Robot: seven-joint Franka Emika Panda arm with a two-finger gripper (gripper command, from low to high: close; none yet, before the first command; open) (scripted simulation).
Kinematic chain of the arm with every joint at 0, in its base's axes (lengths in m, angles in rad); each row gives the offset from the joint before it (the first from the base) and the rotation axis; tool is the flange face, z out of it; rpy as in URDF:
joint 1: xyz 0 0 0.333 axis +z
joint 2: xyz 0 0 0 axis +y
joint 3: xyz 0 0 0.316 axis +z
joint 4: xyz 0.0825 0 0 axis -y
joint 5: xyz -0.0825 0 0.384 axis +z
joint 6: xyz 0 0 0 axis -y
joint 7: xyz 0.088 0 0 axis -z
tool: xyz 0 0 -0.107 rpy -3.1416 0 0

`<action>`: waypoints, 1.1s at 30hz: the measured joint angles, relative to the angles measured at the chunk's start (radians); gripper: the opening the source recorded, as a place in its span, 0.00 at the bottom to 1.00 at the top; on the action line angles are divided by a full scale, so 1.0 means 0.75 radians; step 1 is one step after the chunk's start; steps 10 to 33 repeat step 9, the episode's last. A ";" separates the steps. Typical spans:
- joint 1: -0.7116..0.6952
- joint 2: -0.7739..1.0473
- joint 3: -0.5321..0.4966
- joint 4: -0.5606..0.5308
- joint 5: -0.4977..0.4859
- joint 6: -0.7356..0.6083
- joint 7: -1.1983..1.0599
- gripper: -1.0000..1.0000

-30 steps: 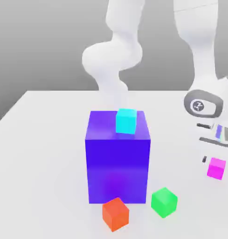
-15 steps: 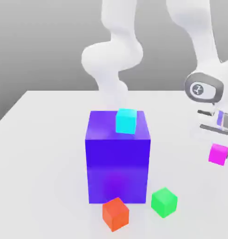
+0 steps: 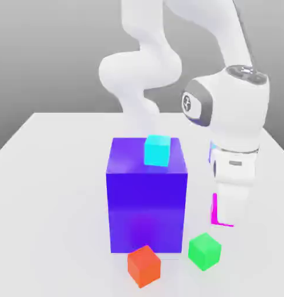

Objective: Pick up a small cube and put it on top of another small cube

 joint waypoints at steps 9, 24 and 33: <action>-0.016 0.232 0.041 0.012 0.031 0.220 0.020 1.00; -0.016 0.232 0.041 0.012 0.031 0.220 0.020 1.00; -0.016 0.232 0.041 0.012 0.031 0.220 0.020 1.00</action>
